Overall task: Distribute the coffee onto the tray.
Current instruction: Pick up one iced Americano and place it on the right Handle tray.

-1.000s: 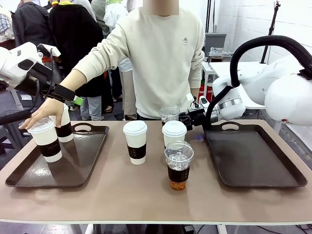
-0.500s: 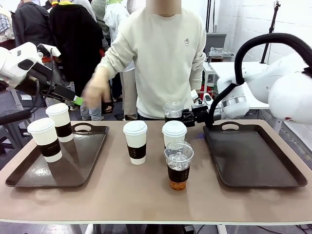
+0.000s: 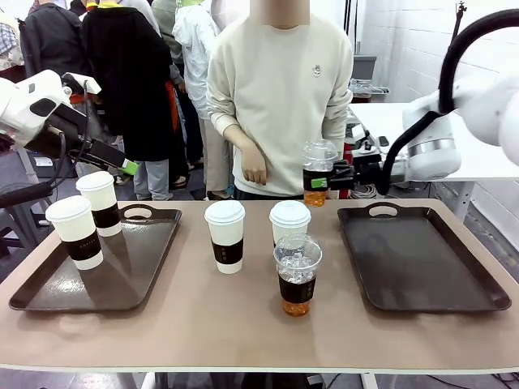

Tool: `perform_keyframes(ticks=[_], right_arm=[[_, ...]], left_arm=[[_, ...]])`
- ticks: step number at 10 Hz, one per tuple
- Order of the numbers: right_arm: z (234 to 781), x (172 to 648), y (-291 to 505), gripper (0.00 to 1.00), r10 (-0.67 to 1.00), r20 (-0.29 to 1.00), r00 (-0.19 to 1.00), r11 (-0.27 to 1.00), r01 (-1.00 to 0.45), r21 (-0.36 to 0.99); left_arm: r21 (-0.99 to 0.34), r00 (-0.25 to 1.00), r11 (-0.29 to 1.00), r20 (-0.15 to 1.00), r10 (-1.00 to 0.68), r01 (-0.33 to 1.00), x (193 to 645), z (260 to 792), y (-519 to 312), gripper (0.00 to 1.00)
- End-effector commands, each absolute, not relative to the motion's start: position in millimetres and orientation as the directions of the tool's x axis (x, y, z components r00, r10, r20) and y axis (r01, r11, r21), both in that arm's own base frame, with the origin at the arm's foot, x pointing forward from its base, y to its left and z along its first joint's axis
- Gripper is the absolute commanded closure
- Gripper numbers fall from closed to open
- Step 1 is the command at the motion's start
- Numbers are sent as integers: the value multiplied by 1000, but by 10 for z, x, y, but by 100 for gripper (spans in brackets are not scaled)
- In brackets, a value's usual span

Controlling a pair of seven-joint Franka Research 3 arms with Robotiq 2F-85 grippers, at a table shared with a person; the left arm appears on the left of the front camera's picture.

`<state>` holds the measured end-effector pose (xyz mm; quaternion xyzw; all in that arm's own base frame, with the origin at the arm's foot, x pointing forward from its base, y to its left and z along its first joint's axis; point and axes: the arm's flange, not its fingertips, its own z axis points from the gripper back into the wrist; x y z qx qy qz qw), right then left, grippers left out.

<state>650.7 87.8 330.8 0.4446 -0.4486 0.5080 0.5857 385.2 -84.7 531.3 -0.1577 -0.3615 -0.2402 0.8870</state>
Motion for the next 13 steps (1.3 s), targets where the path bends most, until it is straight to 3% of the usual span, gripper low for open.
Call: perform_keyframes(ticks=[1,6,13], right_arm=[[3386,6073,677,34,191,980,60,143,-989,33],[3100,5732,-196,34,267,963,42,301,-953,-42],[2631,6081,-383,34,198,980,31,329,-944,-36]], left_arm=[[-117,626,835,719,-302,538,3862,5299,-832,0],[-117,626,835,719,-302,538,3862,5299,-832,0],[-117,626,835,719,-302,538,3862,5299,-832,0]])
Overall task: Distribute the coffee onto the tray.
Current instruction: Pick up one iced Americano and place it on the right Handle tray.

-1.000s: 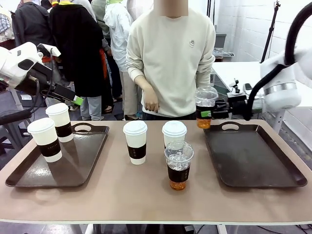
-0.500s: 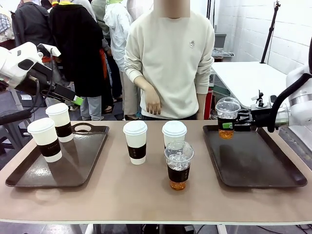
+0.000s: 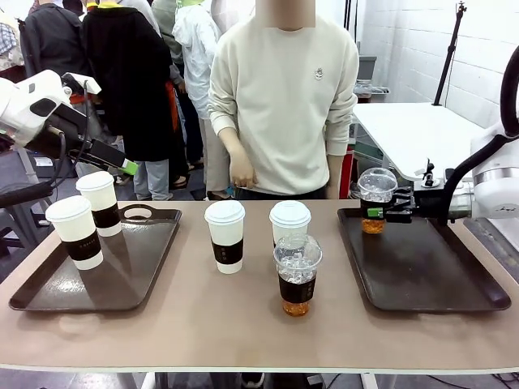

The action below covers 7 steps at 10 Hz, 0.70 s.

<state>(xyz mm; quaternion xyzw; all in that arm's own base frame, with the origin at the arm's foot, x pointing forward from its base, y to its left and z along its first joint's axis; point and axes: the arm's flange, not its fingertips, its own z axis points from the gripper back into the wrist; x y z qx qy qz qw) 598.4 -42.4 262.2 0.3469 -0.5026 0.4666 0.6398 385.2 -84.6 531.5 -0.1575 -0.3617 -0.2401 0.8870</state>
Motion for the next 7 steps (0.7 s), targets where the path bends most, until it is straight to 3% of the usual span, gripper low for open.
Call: perform_keyframes(ticks=[1,4,6,7], right_arm=[[2580,6123,-360,34,192,981,39,330,-944,-27],[2462,6181,-344,34,188,980,68,329,-944,2],[2466,6154,-342,0,196,975,100,327,-945,31],[2486,6126,-345,0,206,972,114,328,-944,41]], left_arm=[[-117,626,835,719,-302,538,3862,5299,-832,0],[-117,626,835,719,-302,538,3862,5299,-832,0],[-117,626,835,719,-302,538,3862,5299,-832,0],[-117,626,835,719,-302,538,3862,5299,-832,0]])
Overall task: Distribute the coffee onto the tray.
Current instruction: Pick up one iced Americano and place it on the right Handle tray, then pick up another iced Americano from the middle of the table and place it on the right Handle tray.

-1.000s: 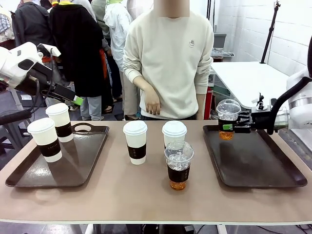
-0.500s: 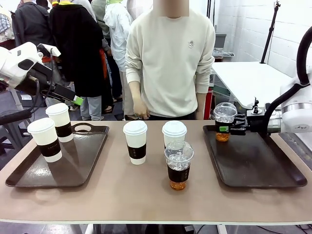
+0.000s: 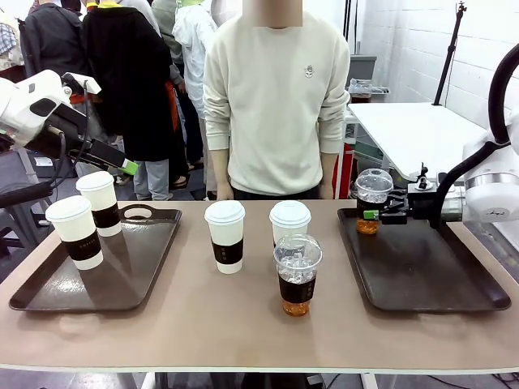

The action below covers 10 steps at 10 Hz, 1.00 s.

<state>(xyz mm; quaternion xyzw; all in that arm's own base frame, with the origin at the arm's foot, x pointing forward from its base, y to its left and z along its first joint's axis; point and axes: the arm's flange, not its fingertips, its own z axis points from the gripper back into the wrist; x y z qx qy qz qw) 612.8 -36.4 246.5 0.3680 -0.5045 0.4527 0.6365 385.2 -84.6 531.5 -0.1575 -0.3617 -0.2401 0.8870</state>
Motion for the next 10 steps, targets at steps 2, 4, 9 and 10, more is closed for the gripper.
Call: perform_keyframes(ticks=[2,4,9,10], right_arm=[[2498,6033,-417,0,205,967,153,359,-931,72],[2442,5955,-491,0,194,965,177,378,-921,93],[2366,5606,-708,0,189,958,217,451,-885,111],[2367,5532,-736,0,186,958,219,474,-874,107]], left_arm=[[-117,626,835,719,-302,538,3862,5299,-832,0],[-117,626,835,719,-302,538,3862,5299,-832,0],[-117,626,835,719,-302,538,3862,5299,-832,0],[-117,626,835,719,-302,538,3862,5299,-832,0]])
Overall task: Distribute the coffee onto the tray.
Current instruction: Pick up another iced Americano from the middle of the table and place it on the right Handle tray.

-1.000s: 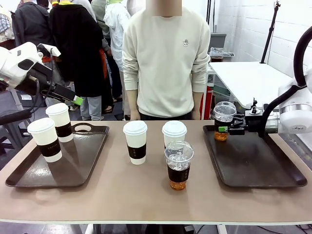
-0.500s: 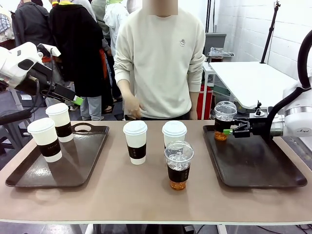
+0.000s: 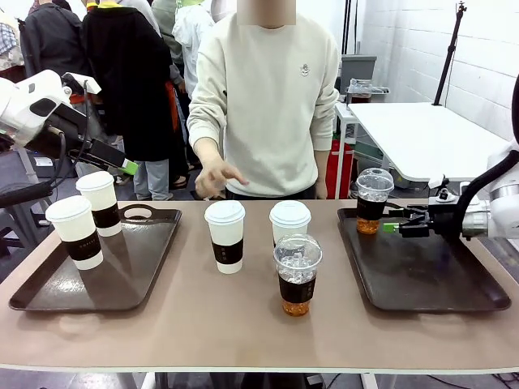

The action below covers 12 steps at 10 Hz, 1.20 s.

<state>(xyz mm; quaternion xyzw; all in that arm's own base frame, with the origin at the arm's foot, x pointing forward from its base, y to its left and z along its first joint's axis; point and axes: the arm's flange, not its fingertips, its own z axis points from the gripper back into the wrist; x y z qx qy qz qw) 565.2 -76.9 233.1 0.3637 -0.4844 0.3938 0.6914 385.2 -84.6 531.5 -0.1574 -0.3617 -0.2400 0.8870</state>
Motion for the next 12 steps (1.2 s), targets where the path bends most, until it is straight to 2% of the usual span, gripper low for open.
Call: perform_keyframes(ticks=[1,4,12], right_arm=[[2398,5428,-748,0,203,946,254,490,-863,127],[2578,5170,-729,0,217,927,307,502,-849,163],[3049,4882,-413,0,319,904,286,461,-880,116]], left_arm=[[-117,626,835,719,-302,538,3862,5299,-832,0],[-117,626,835,719,-302,538,3862,5299,-832,0],[-117,626,835,719,-302,538,3862,5299,-832,0]])
